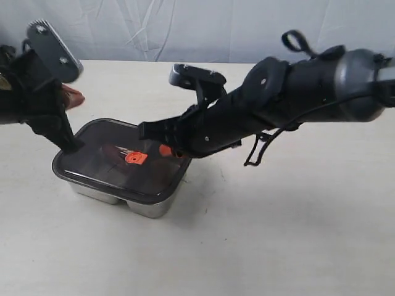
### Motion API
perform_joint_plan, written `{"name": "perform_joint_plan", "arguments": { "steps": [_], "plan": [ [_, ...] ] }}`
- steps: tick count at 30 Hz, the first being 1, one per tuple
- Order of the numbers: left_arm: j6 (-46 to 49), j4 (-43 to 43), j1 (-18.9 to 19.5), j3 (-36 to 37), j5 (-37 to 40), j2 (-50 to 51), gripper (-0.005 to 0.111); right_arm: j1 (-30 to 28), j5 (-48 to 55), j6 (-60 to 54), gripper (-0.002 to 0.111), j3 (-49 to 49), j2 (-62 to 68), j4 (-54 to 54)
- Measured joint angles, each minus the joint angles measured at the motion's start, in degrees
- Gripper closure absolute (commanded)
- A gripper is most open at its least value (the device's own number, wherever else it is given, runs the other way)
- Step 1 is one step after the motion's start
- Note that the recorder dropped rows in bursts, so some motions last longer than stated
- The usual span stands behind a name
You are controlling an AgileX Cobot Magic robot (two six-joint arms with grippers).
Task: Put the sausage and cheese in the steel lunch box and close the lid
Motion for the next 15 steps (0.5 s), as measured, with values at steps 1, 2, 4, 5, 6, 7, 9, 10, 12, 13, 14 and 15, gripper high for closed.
{"name": "perform_joint_plan", "arguments": {
  "steps": [1,2,4,5,6,7,9,10,12,13,14,15],
  "plan": [
    [-2.66,-0.63,0.0,0.15,-0.13,-2.87,0.106,0.02,0.43,1.52,0.109,0.0,-3.47,-3.45],
    [-5.74,-1.84,0.0,0.62,-0.61,-7.0,0.106,0.02,1.04,4.52,0.109,0.0,-7.22,-7.99],
    [-10.3,-4.86,0.0,2.37,-1.49,-15.01,0.106,0.02,2.81,12.61,0.109,0.51,-15.41,-21.02],
    [-12.41,-6.47,0.0,3.16,-1.62,-18.33,0.106,0.02,4.63,16.54,0.109,1.19,-18.71,-26.87],
    [-14.77,-8.65,0.0,3.86,-1.45,-22.87,0.106,0.02,8.46,21.12,0.109,2.19,-23.13,-33.93],
    [-16.6,-10.46,0.0,4.36,-1.01,-26.29,0.106,0.02,12.38,24.09,0.109,3.12,-26.33,-38.17],
    [-19.69,-14.55,0.0,5.43,0.78,-33.19,0.106,0.02,16.96,26.7,0.109,6.09,-32.84,-43.4],
    [-20.5,-15.84,0.0,5.89,1.69,-35.52,0.106,0.02,17.75,27.21,0.109,7.42,-35.15,-44.29],
    [-21.31,-17.32,0.0,6.53,3.87,-39.1,0.106,0.02,18.91,27.81,0.109,9.96,-39.23,-45.02],
    [-21.47,-17.66,0.0,6.8,5.17,-40.63,0.106,0.02,19.74,28.04,0.109,10.97,-40.9,-45.12],
    [-21.71,-17.95,0.0,6.92,6.2,-41.92,0.106,0.02,20.51,28.04,0.109,11.57,-42.08,-45.27],
    [-21.79,-17.92,0.0,7.04,7.26,-43.03,0.106,0.02,21.52,28.04,0.109,11.95,-43.31,-45.39]
  ]
}}
